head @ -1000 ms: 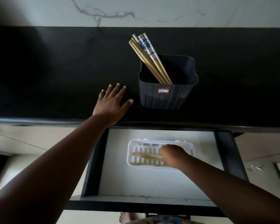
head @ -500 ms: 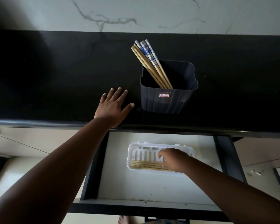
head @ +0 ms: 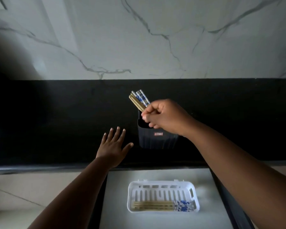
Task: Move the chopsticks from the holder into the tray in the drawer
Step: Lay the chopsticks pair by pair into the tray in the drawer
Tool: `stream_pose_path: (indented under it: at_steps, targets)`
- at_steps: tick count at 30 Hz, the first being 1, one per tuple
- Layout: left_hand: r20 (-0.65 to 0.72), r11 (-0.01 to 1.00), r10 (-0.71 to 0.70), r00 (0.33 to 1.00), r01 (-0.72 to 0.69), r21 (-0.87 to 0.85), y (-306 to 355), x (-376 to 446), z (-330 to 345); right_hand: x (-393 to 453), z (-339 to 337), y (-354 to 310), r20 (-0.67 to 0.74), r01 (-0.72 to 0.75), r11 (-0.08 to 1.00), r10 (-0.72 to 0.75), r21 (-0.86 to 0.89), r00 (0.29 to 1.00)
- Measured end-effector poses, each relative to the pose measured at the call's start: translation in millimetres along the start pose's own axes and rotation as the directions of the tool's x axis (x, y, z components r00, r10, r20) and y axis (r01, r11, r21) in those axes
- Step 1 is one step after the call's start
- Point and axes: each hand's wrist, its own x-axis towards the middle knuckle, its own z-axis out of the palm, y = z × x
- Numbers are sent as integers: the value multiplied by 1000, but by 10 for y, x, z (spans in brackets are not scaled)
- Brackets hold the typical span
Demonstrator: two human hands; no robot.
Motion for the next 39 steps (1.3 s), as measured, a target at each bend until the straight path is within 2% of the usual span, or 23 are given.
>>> stream_pose_path:
  at_steps: [1,3,7,14,20,24,27,30,32,35,37,39]
  targets:
    - [4,1000,-3,1000,3,1,4,1,-4,104,-17,3,-92,-12,997,5,-80,996]
    - [5,1000,-7,1000,7,1,12,-6,-12,280,-7,59,-191,-66,970,20,-236,981]
    - [-17,1000,-14,1000,14,0,12,-11,-2,491,188,194,-215,-81,910,-10,-407,976]
    - [-32,1000,-3,999,3,-17,-12,8,16,735,497,192,-341,-89,888,-79,-451,937]
    - [-42,999,0,999,-1,-39,-19,8,20,781,509,223,-354,-98,860,-100,-501,930]
    - [-43,999,-10,999,8,-38,-21,10,21,761,451,220,-314,-68,868,-104,-492,944]
    - [-34,999,-7,999,6,-42,-32,12,22,728,323,192,-268,-55,905,-67,-422,961]
    - [-24,999,0,1000,-1,-40,-41,12,19,648,55,75,-225,-65,964,5,-258,974]
    - [-20,999,2,1000,-3,-43,-44,14,14,543,-201,-86,-212,-23,990,-8,-142,977]
    - [-21,999,-2,1000,1,-46,-48,18,-1,313,-612,-448,-306,130,991,-120,12,944]
    - [-18,999,1,1000,-2,-45,-42,18,-12,100,-836,-702,-380,289,947,-218,140,899]
    - [-18,999,1,1000,-2,-49,-27,13,-21,-140,-966,-895,-390,425,880,-323,210,862]
